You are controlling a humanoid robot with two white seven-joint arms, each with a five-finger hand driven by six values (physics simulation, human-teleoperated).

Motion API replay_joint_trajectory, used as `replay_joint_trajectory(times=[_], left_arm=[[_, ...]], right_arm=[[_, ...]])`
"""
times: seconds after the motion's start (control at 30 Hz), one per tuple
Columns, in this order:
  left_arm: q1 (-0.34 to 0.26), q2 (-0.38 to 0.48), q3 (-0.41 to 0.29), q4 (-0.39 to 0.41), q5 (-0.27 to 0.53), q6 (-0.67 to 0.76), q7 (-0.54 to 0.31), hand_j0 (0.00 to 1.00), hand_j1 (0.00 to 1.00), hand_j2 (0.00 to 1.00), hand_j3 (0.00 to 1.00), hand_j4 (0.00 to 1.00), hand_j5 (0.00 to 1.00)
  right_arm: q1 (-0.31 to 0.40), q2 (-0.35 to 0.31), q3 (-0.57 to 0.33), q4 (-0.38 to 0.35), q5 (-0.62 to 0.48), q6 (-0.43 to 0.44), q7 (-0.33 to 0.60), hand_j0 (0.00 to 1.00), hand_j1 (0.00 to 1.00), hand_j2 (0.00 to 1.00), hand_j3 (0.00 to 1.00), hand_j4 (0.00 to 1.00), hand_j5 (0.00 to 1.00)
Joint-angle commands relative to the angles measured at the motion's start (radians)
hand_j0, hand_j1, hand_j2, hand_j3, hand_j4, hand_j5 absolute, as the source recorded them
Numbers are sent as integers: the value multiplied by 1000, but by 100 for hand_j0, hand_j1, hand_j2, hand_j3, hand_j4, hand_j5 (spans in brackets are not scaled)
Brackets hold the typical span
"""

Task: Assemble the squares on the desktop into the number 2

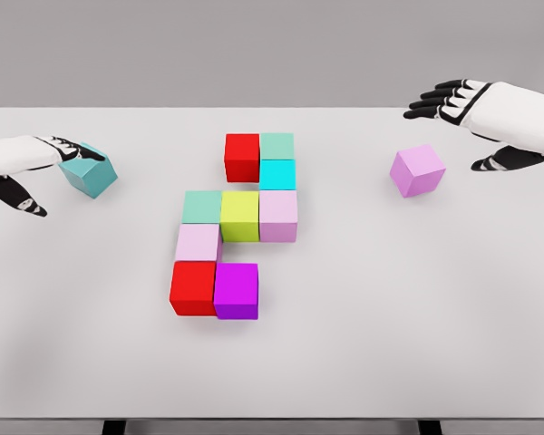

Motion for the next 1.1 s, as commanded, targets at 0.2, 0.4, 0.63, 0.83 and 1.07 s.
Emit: replay_joint_trajectory(times=[0.2, 0.4, 0.63, 0.83, 1.07], left_arm=[[-43, -66, 0, 125, -48, 2, 0, 100, 100, 100, 100, 100, 100], [-77, -151, 11, 172, -258, 2, 10, 100, 100, 100, 100, 100, 100], [-118, -218, 14, 286, -289, 2, 61, 100, 100, 100, 100, 100, 100], [-120, -257, 6, 292, -343, 46, 115, 100, 100, 100, 100, 100, 100], [-115, -266, 7, 293, -413, 61, 138, 100, 100, 100, 100, 100, 100]], right_arm=[[-2, -2, -1, 29, -10, 3, 0, 100, 100, 100, 100, 100, 100], [-8, -10, 10, 136, -39, 3, 0, 100, 100, 100, 100, 100, 100], [-74, 24, 156, 104, -34, 3, 0, 100, 100, 100, 100, 100, 100], [-117, 55, 251, 127, 3, 3, 0, 100, 100, 100, 100, 100, 100], [-175, 108, 315, 251, 41, 3, 0, 100, 100, 100, 100, 100, 100]])
